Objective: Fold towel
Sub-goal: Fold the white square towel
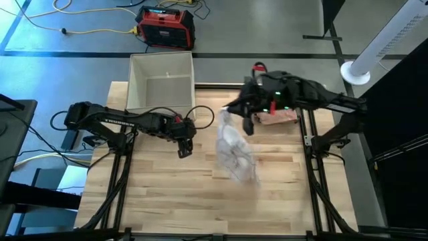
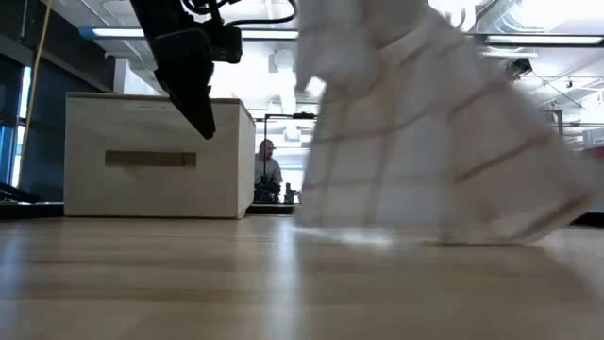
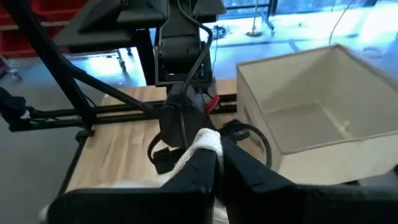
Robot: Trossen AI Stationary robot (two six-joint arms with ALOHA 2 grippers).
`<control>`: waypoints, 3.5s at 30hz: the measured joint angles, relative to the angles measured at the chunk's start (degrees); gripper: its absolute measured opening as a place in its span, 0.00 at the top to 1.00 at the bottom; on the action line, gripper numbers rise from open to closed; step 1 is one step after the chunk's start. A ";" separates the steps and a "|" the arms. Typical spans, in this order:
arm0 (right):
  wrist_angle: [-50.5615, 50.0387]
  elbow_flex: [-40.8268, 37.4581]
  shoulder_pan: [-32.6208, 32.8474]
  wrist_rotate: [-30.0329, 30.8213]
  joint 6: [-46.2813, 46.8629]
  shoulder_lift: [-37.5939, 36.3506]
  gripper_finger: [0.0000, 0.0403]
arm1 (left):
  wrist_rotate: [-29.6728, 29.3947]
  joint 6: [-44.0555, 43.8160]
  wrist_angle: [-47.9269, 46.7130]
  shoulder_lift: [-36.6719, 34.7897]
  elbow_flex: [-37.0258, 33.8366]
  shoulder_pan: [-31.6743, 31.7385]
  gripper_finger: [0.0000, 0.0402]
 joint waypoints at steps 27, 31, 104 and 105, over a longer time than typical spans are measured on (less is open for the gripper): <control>-12.96 -42.75 36.49 -2.34 42.05 -4.97 1.00 | 10.77 -5.28 13.52 0.49 -3.05 0.25 0.50; -10.93 -43.68 36.02 0.47 42.54 -5.07 1.00 | 14.07 -8.70 28.91 4.54 -2.06 0.29 0.49; -32.70 -44.26 36.09 37.87 84.10 -9.77 1.00 | 20.64 29.26 -6.54 13.08 40.94 -3.60 0.98; -33.96 -44.24 35.34 40.92 85.81 -10.80 1.00 | 20.61 29.28 -7.72 10.74 40.94 -3.60 0.98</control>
